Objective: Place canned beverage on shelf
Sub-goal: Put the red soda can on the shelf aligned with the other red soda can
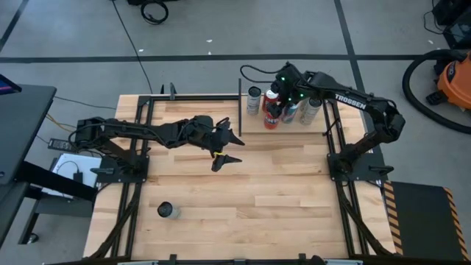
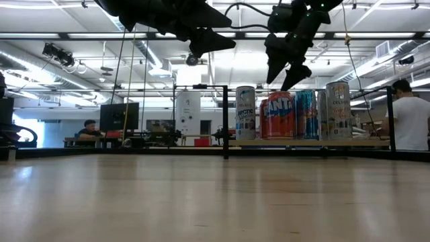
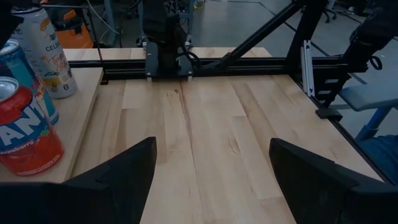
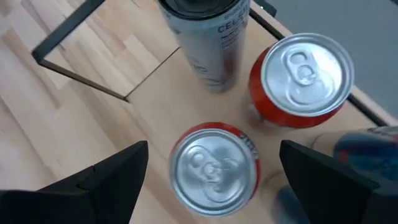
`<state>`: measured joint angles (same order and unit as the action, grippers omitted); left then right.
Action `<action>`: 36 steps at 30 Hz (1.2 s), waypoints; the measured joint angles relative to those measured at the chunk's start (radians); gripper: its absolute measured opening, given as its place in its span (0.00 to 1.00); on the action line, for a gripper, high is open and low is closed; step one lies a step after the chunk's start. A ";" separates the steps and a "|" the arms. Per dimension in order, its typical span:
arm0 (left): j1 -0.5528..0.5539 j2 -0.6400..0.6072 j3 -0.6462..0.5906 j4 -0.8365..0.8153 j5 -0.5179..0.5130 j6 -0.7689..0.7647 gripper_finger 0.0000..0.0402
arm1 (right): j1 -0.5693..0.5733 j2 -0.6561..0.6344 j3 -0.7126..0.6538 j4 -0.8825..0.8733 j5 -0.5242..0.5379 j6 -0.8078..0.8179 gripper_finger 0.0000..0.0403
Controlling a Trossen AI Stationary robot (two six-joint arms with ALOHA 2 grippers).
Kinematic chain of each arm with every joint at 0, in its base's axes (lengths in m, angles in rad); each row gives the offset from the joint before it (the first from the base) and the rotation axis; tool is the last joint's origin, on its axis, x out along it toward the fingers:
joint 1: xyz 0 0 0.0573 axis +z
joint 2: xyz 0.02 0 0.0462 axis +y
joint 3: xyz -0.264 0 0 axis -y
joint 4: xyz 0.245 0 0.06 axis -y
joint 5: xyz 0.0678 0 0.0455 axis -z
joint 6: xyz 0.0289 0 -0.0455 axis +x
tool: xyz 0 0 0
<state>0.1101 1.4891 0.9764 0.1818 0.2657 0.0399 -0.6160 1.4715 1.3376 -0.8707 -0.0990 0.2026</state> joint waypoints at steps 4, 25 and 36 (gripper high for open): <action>0.000 0.000 0.000 0.000 0.000 0.000 0.78 | 0.032 0.000 0.000 -0.013 0.019 0.064 0.93; 0.000 0.000 0.000 -0.023 0.000 -0.001 0.78 | 0.092 0.000 0.000 -0.051 0.210 0.174 0.93; 0.000 0.000 0.000 -0.023 0.000 -0.001 0.78 | 0.098 0.001 -0.044 -0.035 0.282 0.183 0.93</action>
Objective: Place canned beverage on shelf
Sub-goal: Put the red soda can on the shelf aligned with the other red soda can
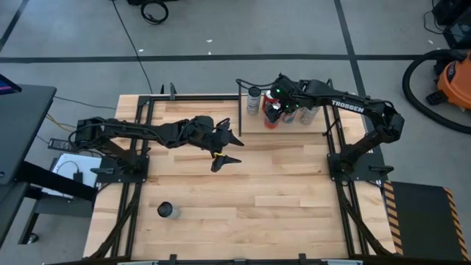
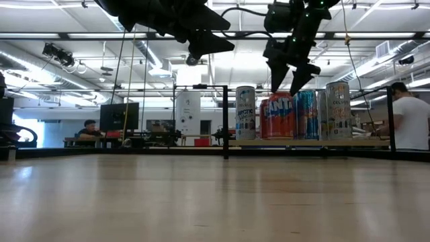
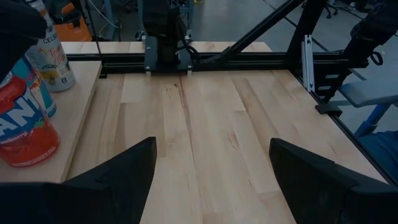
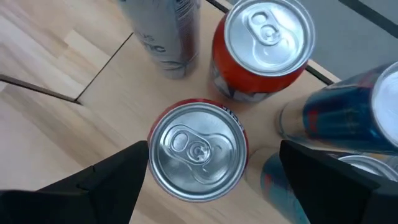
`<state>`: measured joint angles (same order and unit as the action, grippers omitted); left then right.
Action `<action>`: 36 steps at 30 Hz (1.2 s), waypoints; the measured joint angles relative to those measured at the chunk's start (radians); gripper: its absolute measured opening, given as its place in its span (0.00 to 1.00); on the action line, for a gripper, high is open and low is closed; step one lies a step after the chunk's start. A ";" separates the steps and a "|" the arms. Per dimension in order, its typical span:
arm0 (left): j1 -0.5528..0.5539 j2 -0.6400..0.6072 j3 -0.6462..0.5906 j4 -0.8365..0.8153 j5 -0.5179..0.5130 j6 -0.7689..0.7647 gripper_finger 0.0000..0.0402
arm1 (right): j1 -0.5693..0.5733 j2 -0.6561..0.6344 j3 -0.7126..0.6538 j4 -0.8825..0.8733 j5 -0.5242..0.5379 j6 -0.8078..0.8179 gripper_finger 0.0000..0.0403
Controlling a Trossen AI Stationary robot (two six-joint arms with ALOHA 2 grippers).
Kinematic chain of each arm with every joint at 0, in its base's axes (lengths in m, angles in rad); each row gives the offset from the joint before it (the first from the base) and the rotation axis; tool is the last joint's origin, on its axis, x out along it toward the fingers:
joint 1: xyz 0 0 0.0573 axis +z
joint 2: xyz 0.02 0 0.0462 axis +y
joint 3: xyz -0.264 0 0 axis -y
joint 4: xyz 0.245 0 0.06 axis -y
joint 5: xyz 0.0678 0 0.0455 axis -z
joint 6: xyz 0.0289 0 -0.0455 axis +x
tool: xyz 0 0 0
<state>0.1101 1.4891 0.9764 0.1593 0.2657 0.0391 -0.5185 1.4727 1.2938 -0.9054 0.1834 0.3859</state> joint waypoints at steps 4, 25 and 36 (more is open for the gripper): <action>0.000 0.000 0.000 0.000 0.000 0.000 0.78 | -0.001 0.000 0.000 -0.001 -0.021 -0.019 0.93; 0.000 0.000 0.000 0.001 0.000 0.002 0.78 | 0.000 0.029 0.000 0.003 -0.086 -0.124 0.75; 0.000 0.000 0.000 0.001 0.000 0.012 0.78 | -0.007 0.047 0.031 -0.022 -0.138 -0.292 0.67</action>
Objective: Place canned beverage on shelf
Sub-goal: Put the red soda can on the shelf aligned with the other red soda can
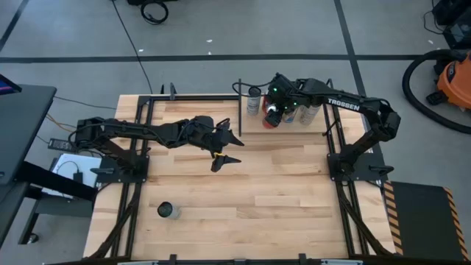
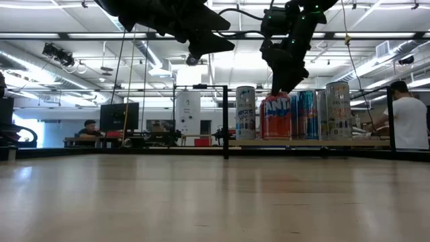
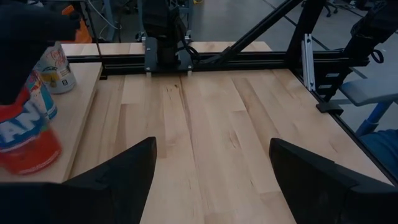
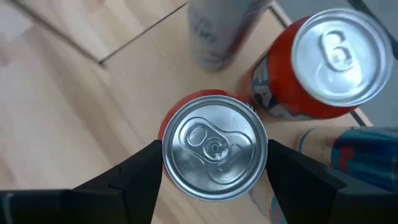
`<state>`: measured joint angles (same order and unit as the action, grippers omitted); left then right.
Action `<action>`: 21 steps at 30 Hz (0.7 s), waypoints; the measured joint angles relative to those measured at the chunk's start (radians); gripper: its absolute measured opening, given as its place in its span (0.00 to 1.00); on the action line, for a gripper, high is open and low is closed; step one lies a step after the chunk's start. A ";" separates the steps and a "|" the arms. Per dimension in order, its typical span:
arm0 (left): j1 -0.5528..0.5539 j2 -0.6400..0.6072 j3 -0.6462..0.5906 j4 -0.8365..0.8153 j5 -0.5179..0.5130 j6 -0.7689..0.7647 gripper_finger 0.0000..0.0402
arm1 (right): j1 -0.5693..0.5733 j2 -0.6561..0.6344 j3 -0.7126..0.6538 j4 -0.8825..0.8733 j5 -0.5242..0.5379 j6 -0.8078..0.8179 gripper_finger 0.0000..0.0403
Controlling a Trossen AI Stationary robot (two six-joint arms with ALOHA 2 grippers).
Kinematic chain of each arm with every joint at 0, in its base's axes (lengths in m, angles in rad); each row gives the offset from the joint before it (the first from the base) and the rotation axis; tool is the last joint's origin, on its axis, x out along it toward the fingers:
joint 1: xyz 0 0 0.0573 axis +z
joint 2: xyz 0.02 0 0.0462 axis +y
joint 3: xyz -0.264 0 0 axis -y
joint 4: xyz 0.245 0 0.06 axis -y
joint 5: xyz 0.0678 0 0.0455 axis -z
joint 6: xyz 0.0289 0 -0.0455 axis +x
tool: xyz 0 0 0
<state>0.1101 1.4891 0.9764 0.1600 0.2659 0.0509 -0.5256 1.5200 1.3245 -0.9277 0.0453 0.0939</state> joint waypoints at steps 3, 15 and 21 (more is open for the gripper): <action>0.000 0.000 0.000 0.000 0.000 0.000 0.78 | -0.006 0.001 0.023 -0.049 -0.006 -0.060 0.67; 0.000 0.000 0.000 -0.002 0.000 -0.002 0.78 | -0.047 0.000 0.031 -0.060 -0.105 -0.366 0.66; 0.000 0.000 0.000 -0.002 0.000 -0.002 0.78 | -0.080 0.000 0.014 -0.037 -0.181 -0.426 0.66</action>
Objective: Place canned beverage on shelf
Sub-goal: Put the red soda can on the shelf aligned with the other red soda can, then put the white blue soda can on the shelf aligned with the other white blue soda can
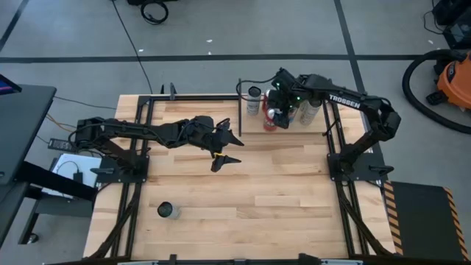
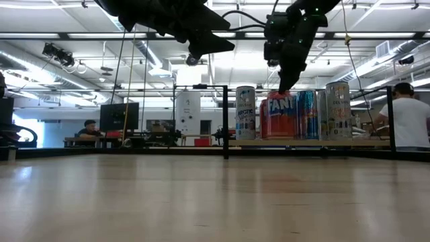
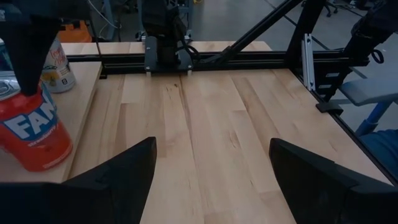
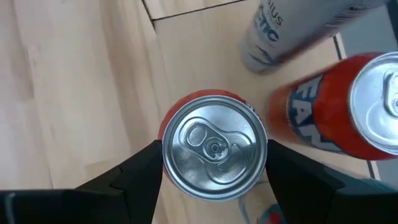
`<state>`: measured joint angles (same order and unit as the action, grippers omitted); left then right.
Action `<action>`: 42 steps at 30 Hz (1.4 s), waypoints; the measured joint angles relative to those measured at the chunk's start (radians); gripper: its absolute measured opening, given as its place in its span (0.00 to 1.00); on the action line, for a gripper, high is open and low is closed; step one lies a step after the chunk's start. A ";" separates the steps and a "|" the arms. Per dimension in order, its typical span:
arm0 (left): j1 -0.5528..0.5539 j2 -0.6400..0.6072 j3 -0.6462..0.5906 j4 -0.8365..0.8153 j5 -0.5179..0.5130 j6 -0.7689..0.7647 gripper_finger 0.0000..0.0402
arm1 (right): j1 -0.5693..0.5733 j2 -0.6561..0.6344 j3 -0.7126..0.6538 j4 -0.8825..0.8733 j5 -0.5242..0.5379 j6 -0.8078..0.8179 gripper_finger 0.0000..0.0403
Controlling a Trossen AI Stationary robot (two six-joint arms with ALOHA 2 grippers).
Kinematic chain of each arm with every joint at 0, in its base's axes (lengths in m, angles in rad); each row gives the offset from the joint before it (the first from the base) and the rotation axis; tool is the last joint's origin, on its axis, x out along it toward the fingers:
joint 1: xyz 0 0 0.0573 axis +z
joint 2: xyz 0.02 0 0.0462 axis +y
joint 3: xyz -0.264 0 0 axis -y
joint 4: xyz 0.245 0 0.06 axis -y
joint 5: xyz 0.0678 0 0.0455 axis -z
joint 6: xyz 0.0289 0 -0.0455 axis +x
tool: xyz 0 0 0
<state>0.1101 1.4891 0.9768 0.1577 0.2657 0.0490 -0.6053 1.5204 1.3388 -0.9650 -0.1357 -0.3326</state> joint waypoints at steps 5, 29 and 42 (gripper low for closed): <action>0.000 0.000 0.000 -0.007 0.000 0.000 0.78 | -0.032 -0.003 -0.011 0.009 -0.004 -0.020 0.66; 0.000 0.000 0.000 -0.007 0.000 -0.001 0.78 | -0.043 -0.002 -0.015 0.003 -0.069 -0.038 0.79; 0.000 0.000 0.000 -0.006 0.000 0.020 0.78 | -0.043 -0.001 0.024 0.008 -0.069 -0.069 0.90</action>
<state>0.1101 1.4891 0.9768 0.1513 0.2657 0.0689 -0.6479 1.5192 1.3625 -0.9575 -0.2043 -0.4015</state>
